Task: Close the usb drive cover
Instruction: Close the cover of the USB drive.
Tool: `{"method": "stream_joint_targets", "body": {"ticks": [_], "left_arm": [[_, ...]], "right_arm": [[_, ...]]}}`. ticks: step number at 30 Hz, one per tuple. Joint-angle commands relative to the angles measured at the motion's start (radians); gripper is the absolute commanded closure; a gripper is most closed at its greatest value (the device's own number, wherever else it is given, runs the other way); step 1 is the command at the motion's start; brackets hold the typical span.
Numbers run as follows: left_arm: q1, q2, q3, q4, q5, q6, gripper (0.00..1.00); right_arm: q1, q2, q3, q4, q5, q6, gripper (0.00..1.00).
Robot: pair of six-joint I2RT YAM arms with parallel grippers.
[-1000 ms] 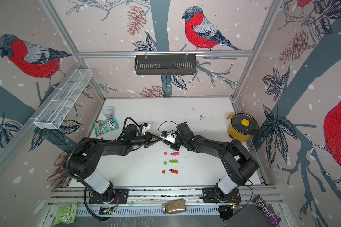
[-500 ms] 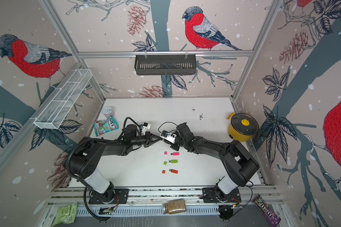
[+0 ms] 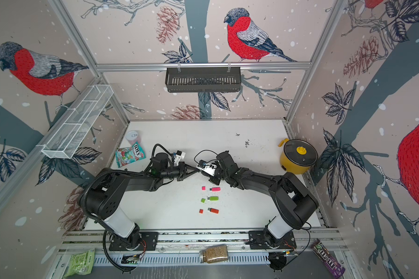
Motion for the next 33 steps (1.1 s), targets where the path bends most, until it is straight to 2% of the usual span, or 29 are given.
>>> {"method": "stream_joint_targets", "body": {"ticks": [1, 24, 33], "left_arm": [[-0.008, 0.003, 0.008, 0.003, 0.013, -0.006, 0.96], [-0.01, 0.013, 0.01, -0.006, 0.025, -0.003, 0.96], [-0.01, 0.016, 0.001, 0.006, 0.043, -0.006, 0.97]], "right_arm": [[0.01, -0.006, 0.004, 0.112, -0.062, 0.01, 0.84], [0.038, 0.007, -0.01, 0.2, -0.03, 0.018, 0.85], [0.0, -0.004, -0.046, 0.309, -0.078, 0.093, 0.86]]}}
